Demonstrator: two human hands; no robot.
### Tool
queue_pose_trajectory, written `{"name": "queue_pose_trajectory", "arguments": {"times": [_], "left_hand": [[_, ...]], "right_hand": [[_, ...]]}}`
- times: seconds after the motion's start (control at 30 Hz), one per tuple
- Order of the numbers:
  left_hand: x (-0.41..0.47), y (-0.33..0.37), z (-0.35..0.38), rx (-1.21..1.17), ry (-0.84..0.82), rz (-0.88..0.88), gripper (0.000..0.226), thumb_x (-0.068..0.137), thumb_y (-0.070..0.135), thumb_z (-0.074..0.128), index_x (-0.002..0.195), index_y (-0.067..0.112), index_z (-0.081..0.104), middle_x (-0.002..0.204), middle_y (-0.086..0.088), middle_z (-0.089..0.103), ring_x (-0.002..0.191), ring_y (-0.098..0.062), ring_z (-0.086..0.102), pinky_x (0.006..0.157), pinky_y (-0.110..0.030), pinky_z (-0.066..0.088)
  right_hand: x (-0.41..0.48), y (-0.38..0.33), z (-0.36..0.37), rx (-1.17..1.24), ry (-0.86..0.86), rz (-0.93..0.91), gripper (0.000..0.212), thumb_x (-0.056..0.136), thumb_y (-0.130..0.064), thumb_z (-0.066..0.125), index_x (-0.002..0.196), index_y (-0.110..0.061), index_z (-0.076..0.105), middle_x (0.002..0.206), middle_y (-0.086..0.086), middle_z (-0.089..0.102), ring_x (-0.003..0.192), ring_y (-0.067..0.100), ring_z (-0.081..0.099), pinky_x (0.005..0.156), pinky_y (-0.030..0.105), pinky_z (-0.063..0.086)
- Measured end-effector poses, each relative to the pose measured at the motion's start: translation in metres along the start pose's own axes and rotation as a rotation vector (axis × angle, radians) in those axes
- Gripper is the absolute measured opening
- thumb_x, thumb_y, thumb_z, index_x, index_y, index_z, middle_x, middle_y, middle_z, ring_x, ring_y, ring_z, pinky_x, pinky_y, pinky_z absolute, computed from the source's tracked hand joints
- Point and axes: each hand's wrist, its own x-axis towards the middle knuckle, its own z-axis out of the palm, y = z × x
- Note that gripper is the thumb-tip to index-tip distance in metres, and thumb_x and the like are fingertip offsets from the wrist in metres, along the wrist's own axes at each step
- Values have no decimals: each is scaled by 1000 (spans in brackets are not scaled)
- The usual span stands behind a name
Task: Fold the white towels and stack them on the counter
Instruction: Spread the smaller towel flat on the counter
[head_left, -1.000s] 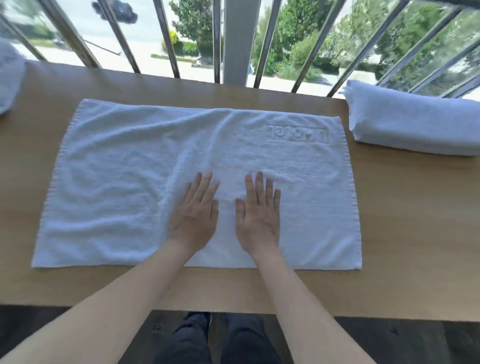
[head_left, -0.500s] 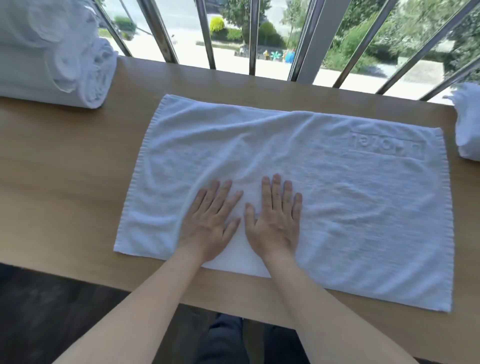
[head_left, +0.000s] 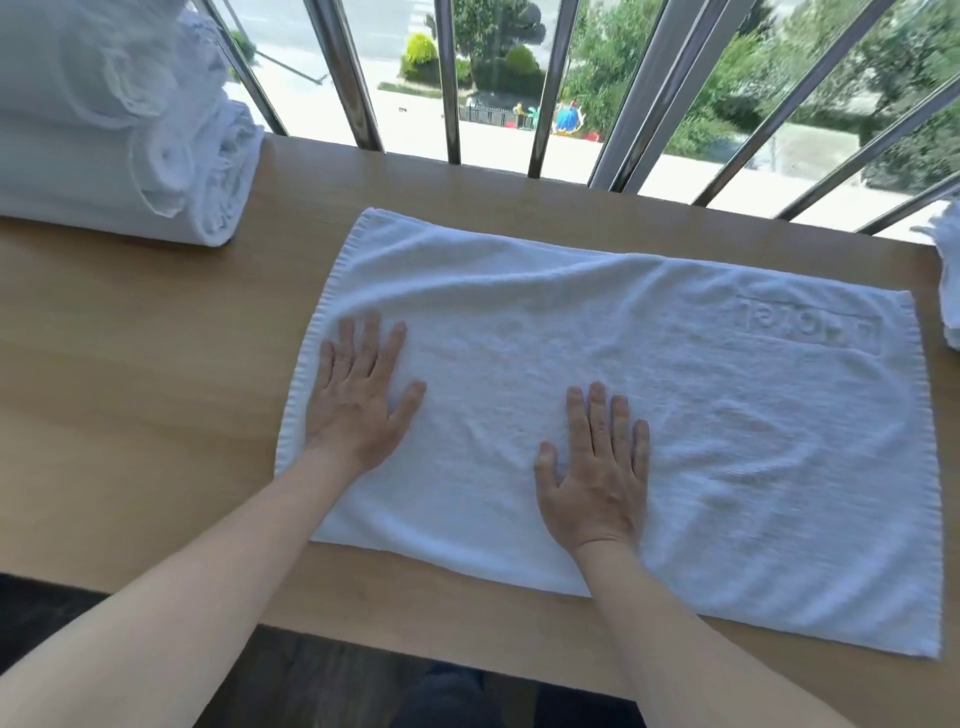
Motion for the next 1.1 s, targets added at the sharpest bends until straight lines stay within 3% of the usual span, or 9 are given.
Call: {"name": "queue_pose_trajectory", "arguments": {"times": [0.13, 0.2, 0.3, 0.53, 0.6, 0.73, 0.83, 0.93, 1.1], "left_hand": [[26, 57, 3, 23, 1, 469, 67, 100, 60, 20, 160, 30, 11, 168, 0, -1, 154, -24, -7, 125, -43, -1], [47, 76, 4, 70, -16, 540, 65, 101, 58, 20, 160, 31, 13, 167, -1, 0, 154, -24, -5, 125, -43, -2], [86, 75, -1, 134, -1, 491, 68, 98, 60, 18, 159, 31, 10, 168, -1, 1, 154, -24, -4, 124, -46, -1], [142, 49, -16, 52, 37, 155, 72, 95, 65, 12, 159, 33, 1, 168, 2, -5, 154, -22, -12, 124, -46, -7], [138, 70, -12, 17, 51, 186, 71, 96, 63, 13, 160, 32, 3, 168, 1, -4, 154, -24, -12, 124, -47, -7], [115, 127, 3, 6, 26, 545, 65, 99, 60, 17, 159, 34, 12, 168, -2, 2, 154, -25, -5, 124, -45, -5], [113, 144, 12, 104, -36, 666, 63, 99, 59, 10, 158, 39, 4, 167, 2, -3, 154, -21, -9, 124, -44, -9], [132, 138, 6, 120, -25, 587, 64, 98, 60, 5, 158, 40, 0, 167, 5, -5, 154, -19, -10, 124, -44, -9], [157, 105, -13, 65, 23, 304, 65, 100, 59, 8, 159, 34, -3, 168, 1, -9, 153, -20, -14, 123, -41, -12]], "right_hand": [[1, 0, 0, 4, 35, -8, 71, 94, -47, 34, 158, -22, 19, 166, 0, 9, 154, 21, 3, 123, 50, 10], [1, 1, 2, -3, 56, -11, 71, 93, -46, 36, 158, -22, 21, 166, 0, 11, 154, 21, 5, 123, 51, 12], [2, 2, 5, -21, 82, -21, 71, 92, -45, 38, 158, -22, 22, 166, 0, 13, 154, 22, 7, 122, 50, 12], [2, 3, 7, -26, 107, -43, 72, 92, -44, 40, 158, -21, 22, 167, 0, 12, 153, 24, 9, 122, 51, 12], [2, 3, 6, -25, 105, -40, 72, 92, -44, 41, 158, -22, 23, 166, 0, 13, 153, 24, 10, 122, 52, 12], [3, 1, 4, -26, 106, -30, 71, 92, -42, 42, 157, -21, 25, 165, 1, 18, 153, 24, 11, 122, 53, 15], [3, 1, 4, -33, 113, -33, 72, 91, -41, 44, 157, -19, 27, 164, 2, 21, 153, 24, 13, 121, 53, 16], [3, 1, 3, -37, 103, -33, 71, 90, -41, 45, 156, -20, 29, 164, 2, 21, 153, 23, 13, 121, 53, 15], [2, 2, 3, -42, 88, -38, 70, 92, -42, 41, 157, -21, 25, 166, 1, 16, 153, 23, 10, 122, 52, 15]]}}
